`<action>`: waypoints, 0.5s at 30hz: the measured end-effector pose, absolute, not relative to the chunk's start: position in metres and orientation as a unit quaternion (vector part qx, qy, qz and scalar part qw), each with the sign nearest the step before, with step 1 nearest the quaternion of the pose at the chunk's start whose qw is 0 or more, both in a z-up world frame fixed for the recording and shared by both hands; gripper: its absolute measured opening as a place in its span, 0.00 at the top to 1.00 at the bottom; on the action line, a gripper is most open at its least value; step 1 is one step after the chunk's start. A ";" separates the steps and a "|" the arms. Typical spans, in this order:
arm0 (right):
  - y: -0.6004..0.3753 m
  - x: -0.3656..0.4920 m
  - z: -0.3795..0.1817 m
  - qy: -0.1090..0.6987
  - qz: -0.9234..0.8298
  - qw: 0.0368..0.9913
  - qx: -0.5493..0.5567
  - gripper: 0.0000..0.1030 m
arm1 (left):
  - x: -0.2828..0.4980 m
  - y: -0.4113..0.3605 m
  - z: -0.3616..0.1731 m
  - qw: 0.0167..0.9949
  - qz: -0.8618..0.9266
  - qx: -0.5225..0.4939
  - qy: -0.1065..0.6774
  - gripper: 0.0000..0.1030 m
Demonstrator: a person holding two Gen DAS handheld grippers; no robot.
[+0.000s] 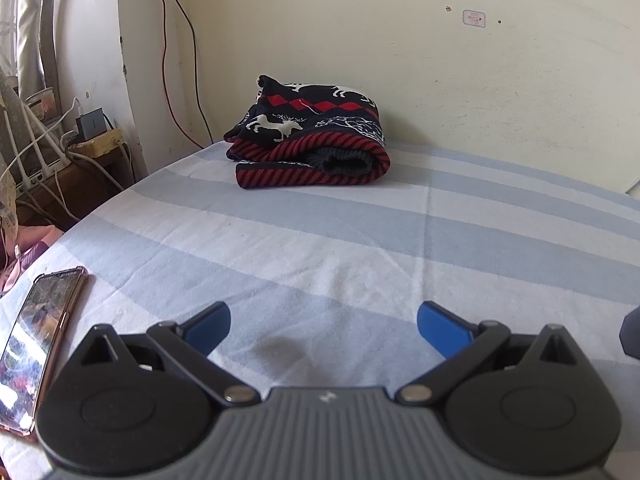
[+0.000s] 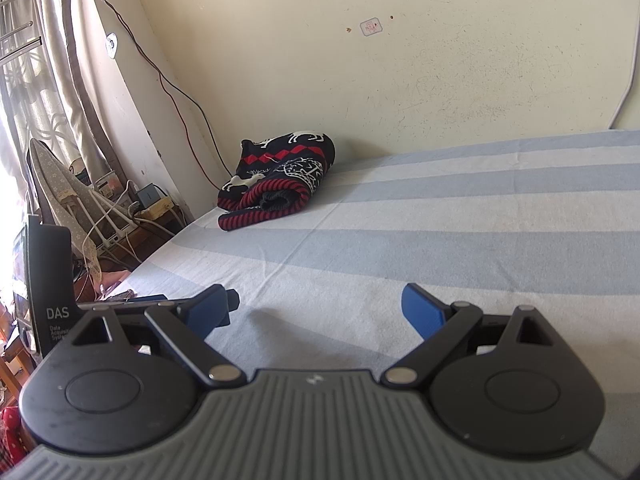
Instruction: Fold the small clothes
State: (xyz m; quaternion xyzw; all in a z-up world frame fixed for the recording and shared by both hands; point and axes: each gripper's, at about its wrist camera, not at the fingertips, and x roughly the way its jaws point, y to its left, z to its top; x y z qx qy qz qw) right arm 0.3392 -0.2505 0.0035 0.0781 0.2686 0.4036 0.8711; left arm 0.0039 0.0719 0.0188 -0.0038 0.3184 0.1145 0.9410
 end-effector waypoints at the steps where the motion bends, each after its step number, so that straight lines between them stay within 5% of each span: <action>1: -0.250 0.339 0.004 0.269 0.404 0.871 0.078 0.07 | 0.004 0.072 0.019 0.941 0.114 -0.004 0.319 0.00; 15: -0.250 0.339 0.004 0.269 0.404 0.871 0.078 0.07 | 0.005 0.073 0.019 0.940 0.109 -0.003 0.322 0.00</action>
